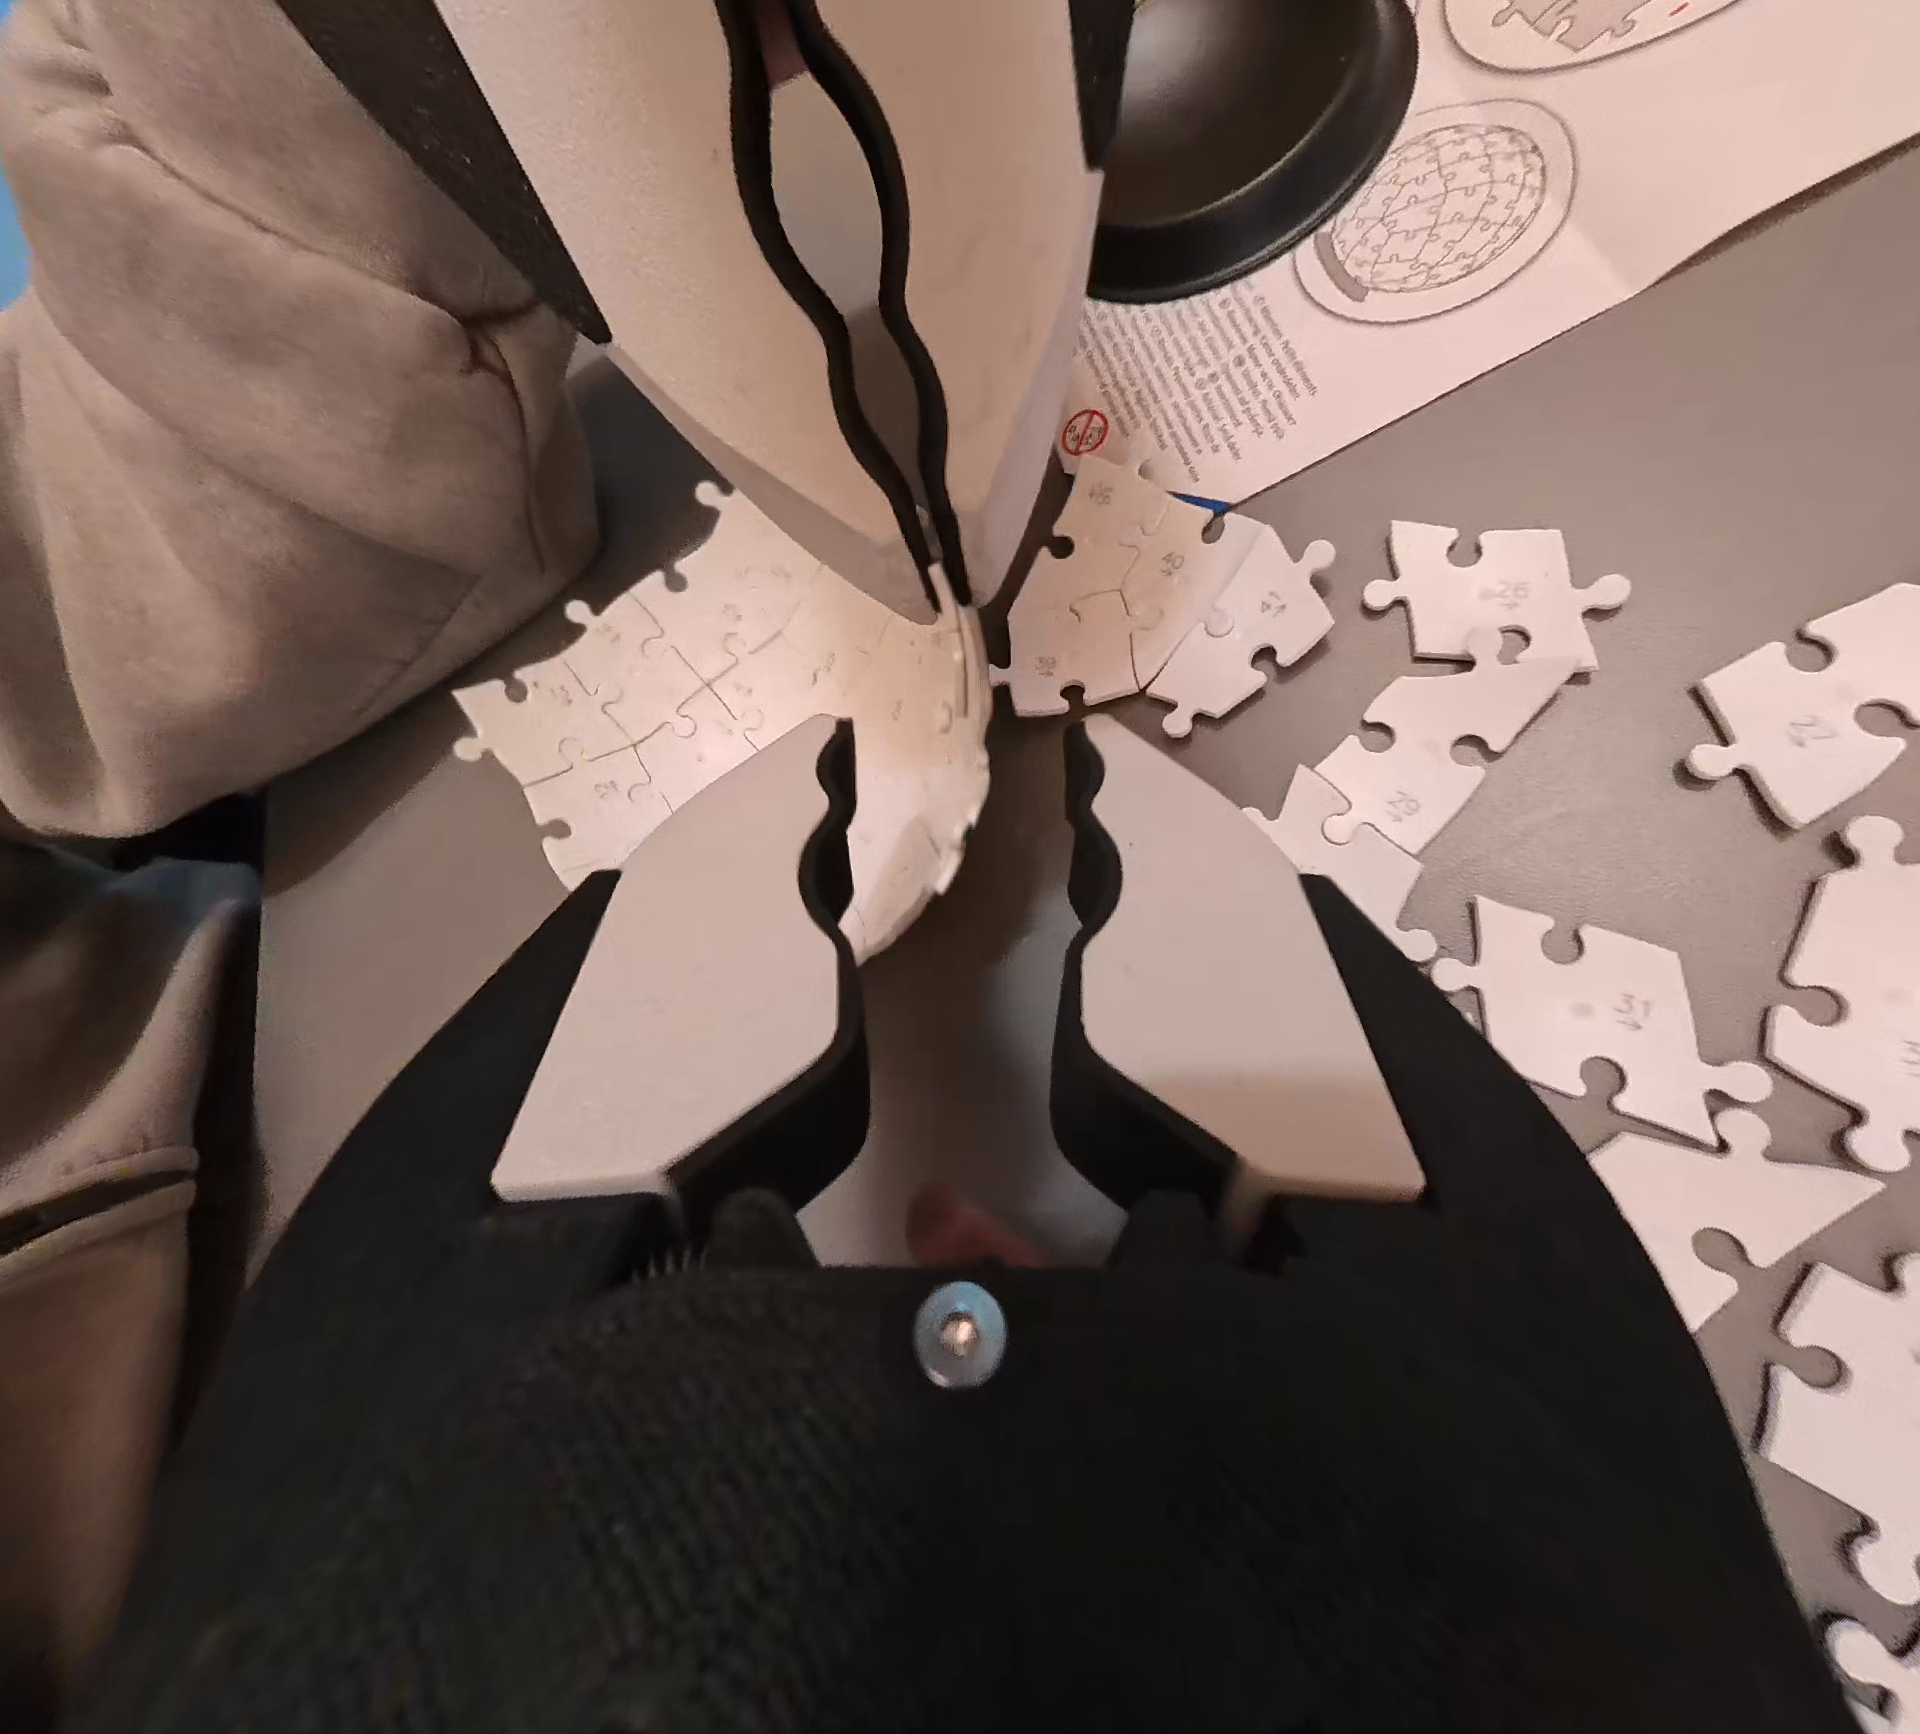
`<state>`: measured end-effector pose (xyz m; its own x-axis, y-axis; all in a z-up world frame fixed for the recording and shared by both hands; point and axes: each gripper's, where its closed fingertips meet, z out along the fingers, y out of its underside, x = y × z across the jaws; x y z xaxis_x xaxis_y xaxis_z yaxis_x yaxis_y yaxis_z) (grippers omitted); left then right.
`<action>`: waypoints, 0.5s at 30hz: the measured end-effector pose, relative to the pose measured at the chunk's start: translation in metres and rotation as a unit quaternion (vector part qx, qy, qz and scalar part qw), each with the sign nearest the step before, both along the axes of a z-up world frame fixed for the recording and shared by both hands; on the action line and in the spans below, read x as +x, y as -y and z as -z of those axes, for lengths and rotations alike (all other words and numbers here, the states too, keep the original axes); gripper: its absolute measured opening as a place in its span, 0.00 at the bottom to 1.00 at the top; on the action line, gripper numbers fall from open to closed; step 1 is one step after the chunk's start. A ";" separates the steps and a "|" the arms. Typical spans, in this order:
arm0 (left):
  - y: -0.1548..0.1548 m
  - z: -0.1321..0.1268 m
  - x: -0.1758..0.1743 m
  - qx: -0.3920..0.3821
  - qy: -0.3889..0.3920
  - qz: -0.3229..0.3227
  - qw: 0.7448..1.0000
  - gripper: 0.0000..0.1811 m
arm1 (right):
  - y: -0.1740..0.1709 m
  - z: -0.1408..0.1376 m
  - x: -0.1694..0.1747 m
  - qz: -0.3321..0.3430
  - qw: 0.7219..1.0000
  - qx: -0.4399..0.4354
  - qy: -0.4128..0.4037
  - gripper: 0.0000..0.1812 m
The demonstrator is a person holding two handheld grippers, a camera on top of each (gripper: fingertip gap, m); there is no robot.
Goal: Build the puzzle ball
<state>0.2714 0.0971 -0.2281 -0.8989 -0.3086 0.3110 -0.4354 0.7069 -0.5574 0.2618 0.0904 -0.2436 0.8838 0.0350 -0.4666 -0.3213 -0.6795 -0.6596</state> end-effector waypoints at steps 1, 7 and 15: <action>0.000 0.000 0.001 -0.005 0.002 0.001 1.000 0.01 | 0.000 -0.003 0.002 0.009 1.000 0.007 -0.007 0.21; 0.005 -0.002 -0.002 -0.031 0.002 0.019 0.999 0.01 | 0.029 -0.010 0.007 0.024 0.998 -0.032 -0.046 0.20; -0.002 0.005 -0.010 0.014 -0.013 0.025 0.999 0.01 | 0.043 -0.009 -0.004 -0.003 0.996 -0.065 -0.055 0.15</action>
<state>0.2614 0.0989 -0.2331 -0.9049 -0.2723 0.3271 -0.4137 0.7435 -0.5255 0.2580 0.0476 -0.2346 0.8273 -0.0268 -0.5612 -0.3819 -0.7595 -0.5267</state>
